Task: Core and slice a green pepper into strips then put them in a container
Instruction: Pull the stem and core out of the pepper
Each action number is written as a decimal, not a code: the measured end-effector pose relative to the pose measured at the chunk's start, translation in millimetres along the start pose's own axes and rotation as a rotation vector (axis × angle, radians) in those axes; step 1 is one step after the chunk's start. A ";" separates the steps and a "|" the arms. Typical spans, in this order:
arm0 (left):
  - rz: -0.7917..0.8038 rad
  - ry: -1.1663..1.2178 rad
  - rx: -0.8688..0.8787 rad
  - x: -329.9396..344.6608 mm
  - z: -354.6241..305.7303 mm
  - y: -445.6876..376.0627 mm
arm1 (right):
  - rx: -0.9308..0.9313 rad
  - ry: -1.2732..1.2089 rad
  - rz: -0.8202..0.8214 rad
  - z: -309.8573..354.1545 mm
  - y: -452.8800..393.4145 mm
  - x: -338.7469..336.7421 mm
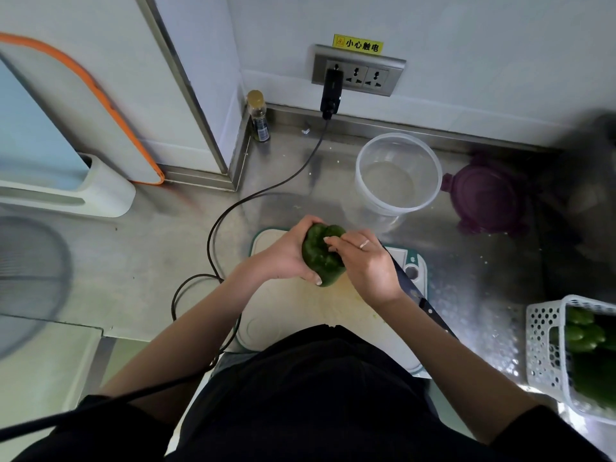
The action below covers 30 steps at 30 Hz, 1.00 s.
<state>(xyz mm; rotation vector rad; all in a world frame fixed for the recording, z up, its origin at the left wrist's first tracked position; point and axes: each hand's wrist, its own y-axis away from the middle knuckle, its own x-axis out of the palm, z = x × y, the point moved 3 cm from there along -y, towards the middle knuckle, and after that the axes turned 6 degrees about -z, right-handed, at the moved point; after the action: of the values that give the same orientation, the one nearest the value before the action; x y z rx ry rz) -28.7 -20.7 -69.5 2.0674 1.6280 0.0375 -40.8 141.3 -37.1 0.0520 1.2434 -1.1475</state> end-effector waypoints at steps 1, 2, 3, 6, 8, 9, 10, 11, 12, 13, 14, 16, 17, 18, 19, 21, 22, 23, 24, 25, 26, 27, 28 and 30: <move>0.003 0.005 0.007 2.5 -1.8 -1.2 | 0.088 -0.048 -0.043 0.1 2.4 -2.5; 0.006 0.010 0.015 5.1 -3.3 -2.3 | 0.161 -0.102 -0.084 1.3 4.5 -5.1; 0.008 0.010 0.020 6.7 -4.1 -3.4 | 0.222 -0.147 -0.111 3.4 5.4 -7.7; -0.009 0.001 0.013 6.2 -0.2 -3.0 | 0.400 -0.155 -0.202 1.1 -7.6 -24.0; -0.021 0.016 0.009 3.7 1.9 -1.1 | 0.516 -0.187 -0.264 -13.7 -29.2 -34.8; -0.017 0.021 -0.001 3.6 2.3 -0.5 | 0.541 -0.243 -0.235 -19.4 -37.4 -37.5; -0.014 0.022 -0.010 3.2 1.6 -0.6 | 0.543 -0.301 -0.175 -21.9 -43.3 -37.7; -0.017 0.027 -0.014 2.3 -0.4 -0.7 | 0.531 -0.328 -0.110 -20.1 -47.2 -35.6; -0.027 0.036 -0.016 1.7 -1.9 -0.3 | 0.534 -0.342 -0.051 -16.1 -47.2 -32.6; -0.041 0.046 -0.016 0.8 -2.2 0.4 | 0.578 -0.361 -0.018 -13.0 -44.0 -28.8; -0.060 0.054 -0.014 0.0 -1.0 1.2 | 0.658 -0.394 -0.014 -10.8 -41.1 -26.1; -0.106 0.055 -0.012 -0.9 1.2 4.2 | 0.868 -0.495 -0.047 -11.2 -34.2 -22.5; -0.132 0.042 -0.005 -1.3 0.5 6.3 | 0.972 -0.544 -0.060 -14.9 -30.8 -20.5; -0.157 0.022 0.012 -1.6 -0.3 7.8 | 1.066 -0.587 -0.064 -19.5 -28.0 -19.1; -0.181 -0.005 0.036 -1.4 -1.4 9.1 | 1.146 -0.627 -0.058 -22.7 -26.1 -18.9; -0.221 -0.065 0.092 -0.1 -2.8 12.6 | 1.274 -0.721 -0.050 -26.8 -24.3 -19.1; -0.240 -0.091 0.112 0.3 -2.7 15.2 | 1.325 -0.772 -0.054 -27.2 -23.3 -19.2; -0.259 -0.106 0.124 0.4 -2.9 17.7 | 1.365 -0.806 -0.067 -27.5 -22.2 -19.5; -0.278 -0.110 0.127 0.3 -2.3 19.6 | 1.386 -0.810 -0.080 -28.0 -21.3 -19.9; -0.299 -0.108 0.129 -0.1 -2.1 21.2 | 1.381 -0.775 -0.079 -28.8 -20.7 -20.7; -0.320 -0.107 0.125 -1.1 -1.6 22.4 | 1.360 -0.731 -0.070 -29.6 -20.3 -21.2; -0.336 -0.110 0.116 -2.7 -1.0 23.6 | 1.340 -0.701 -0.060 -30.6 -19.4 -21.5; -0.349 -0.112 0.106 -5.0 0.6 24.4 | 1.338 -0.699 -0.069 -30.9 -18.6 -22.1; -0.372 -0.113 0.089 -10.6 5.0 25.9 | 1.355 -0.728 -0.115 -31.1 -18.5 -23.6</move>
<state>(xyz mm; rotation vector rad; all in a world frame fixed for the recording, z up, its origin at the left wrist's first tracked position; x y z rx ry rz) -6.7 -36.3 -60.5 1.7609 1.9430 -0.2786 -72.9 166.0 -21.9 0.5220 -0.3069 -1.7111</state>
